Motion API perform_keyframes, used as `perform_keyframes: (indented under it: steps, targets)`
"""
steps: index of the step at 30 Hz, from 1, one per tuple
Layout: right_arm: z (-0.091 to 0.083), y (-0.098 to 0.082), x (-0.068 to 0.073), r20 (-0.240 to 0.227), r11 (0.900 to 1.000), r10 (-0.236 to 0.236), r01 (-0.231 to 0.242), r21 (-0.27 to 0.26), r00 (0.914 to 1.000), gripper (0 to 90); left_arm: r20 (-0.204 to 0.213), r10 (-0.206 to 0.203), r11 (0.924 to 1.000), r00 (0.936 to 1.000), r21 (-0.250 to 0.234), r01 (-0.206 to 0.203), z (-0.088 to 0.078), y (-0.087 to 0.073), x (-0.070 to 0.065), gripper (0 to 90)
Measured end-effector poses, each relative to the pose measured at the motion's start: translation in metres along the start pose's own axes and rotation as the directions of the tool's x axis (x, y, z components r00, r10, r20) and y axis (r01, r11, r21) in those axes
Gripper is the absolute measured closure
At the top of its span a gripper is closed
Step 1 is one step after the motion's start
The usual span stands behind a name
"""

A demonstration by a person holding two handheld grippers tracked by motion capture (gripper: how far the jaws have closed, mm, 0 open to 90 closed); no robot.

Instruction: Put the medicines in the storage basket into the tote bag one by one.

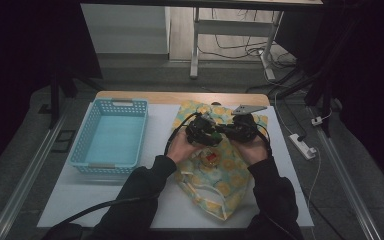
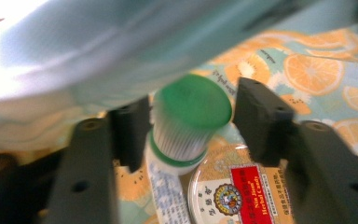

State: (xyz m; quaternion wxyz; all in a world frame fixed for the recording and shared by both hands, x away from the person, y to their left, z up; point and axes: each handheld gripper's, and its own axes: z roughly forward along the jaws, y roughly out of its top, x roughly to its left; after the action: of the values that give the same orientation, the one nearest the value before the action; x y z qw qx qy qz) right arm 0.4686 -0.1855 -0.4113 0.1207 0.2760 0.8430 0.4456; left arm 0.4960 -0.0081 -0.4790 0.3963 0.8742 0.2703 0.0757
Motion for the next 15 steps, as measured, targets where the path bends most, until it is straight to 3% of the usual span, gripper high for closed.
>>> perform_keyframes:
  steps: [5, 9, 15]
  targets:
    - [-0.001, 0.000, 0.000, -0.001, 1.000, 0.004, -0.004, -0.004, 1.0000, 89.7, 0.026, 0.001, 1.0000, 0.9997, -0.009, -0.001, -0.009, 0.000, -0.003, 29.5]
    - [0.000, 0.000, 0.000, -0.001, 1.000, 0.001, -0.001, -0.002, 1.0000, 89.7, 0.059, -0.020, 0.9996, 0.9980, -0.020, 0.021, -0.018, 0.000, -0.004, 22.3]
    - [0.000, 0.000, 0.000, -0.001, 1.000, 0.002, -0.002, 0.000, 1.0000, 89.7, 0.099, -0.020, 0.9997, 0.9949, -0.015, 0.022, -0.031, -0.003, -0.007, 14.0]
